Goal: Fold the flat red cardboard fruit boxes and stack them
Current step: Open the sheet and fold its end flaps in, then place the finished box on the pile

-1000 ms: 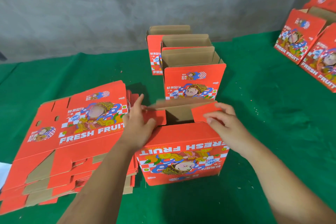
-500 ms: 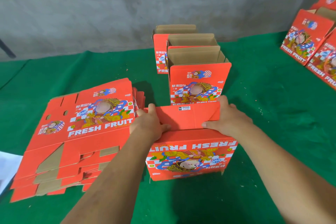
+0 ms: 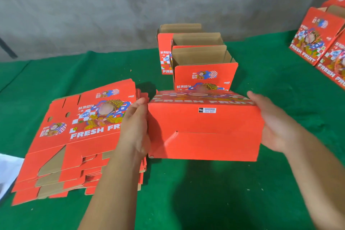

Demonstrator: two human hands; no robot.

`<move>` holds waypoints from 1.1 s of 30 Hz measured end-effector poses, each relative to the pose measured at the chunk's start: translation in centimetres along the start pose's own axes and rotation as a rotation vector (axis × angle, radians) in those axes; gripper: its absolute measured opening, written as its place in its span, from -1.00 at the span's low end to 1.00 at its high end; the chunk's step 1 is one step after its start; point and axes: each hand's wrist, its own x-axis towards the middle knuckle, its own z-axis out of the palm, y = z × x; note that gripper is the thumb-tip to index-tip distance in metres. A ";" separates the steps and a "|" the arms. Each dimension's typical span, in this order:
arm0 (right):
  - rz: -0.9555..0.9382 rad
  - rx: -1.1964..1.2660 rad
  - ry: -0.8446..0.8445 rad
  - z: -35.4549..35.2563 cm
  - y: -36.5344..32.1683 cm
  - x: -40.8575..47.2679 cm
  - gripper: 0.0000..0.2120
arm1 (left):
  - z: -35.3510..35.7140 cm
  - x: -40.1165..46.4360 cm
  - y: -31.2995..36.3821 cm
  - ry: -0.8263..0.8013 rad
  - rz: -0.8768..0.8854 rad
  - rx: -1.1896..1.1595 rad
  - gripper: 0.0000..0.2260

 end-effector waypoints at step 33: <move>-0.647 -1.007 0.285 8.3 -6.4 17.0 -0.19 | 12.5 11.4 0.9 -0.413 0.281 0.853 -0.66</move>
